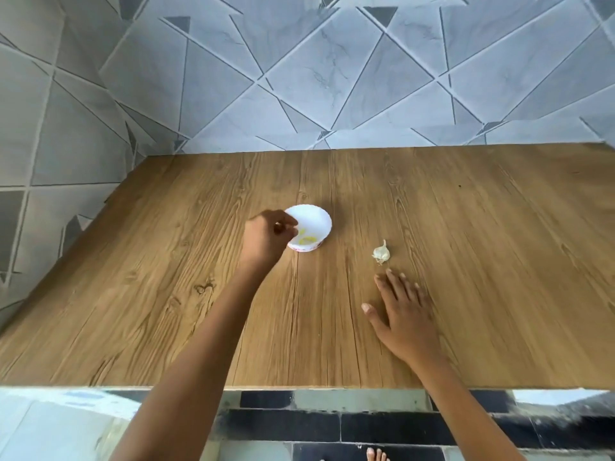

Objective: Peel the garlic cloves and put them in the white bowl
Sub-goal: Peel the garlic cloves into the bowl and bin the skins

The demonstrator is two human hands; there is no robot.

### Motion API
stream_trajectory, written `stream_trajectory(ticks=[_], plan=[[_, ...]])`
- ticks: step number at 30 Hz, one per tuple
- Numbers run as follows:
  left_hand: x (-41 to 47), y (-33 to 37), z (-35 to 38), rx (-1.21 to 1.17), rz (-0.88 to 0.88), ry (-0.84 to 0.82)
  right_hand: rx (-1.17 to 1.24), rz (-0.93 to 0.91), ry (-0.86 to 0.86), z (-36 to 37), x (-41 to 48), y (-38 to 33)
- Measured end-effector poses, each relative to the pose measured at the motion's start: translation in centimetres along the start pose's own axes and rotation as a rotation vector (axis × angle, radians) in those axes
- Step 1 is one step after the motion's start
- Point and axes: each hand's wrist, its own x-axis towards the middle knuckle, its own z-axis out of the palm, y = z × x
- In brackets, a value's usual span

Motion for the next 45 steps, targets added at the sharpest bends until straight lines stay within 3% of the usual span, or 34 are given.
stream_trajectory(ticks=[2, 5, 9, 11, 14, 17, 22, 27, 31, 36, 45], plan=[[2.6, 1.5, 0.9, 0.071, 0.030, -0.198, 0.007, -0.007, 0.021, -0.1, 0.1, -0.2], [5.3, 2.1, 3.1, 0.424, 0.026, -0.480, -0.005, -0.022, 0.012, -0.1, 0.0, -0.3], [5.7, 1.6, 5.1, 0.605, -0.024, -0.625, 0.020, -0.027, 0.030, -0.2, 0.2, -0.2], [5.8, 1.3, 5.1, 0.620, -0.010, -0.630, 0.014, -0.040, 0.029, -0.3, 0.0, -0.2], [6.1, 1.7, 4.8, 0.509, -0.008, -0.462, 0.073, -0.067, 0.028, -0.4, 0.0, 0.0], [4.7, 4.8, 5.7, 0.287, 0.132, -0.283, 0.360, -0.023, 0.126, -0.4, 0.2, 0.5], [1.1, 8.5, 10.7, 0.170, 0.232, -0.479, 0.817, 0.148, 0.215, -2.1, 1.6, 1.8], [-0.3, 7.7, 13.9, 0.249, 0.211, -0.451, 1.323, 0.384, 0.108, -4.0, 3.8, 3.7], [-0.4, 6.9, 13.7, 0.093, 0.112, -0.419, 1.516, 0.451, -0.004, -4.8, 4.9, 3.9], [-1.9, 6.7, 12.3, -0.400, -0.140, -0.471, 1.761, 0.540, -0.130, -5.8, 6.6, 2.6], [-2.2, 7.3, 10.5, -0.540, -0.280, -0.458, 1.976, 0.490, -0.145, -5.7, 7.0, 2.4]])
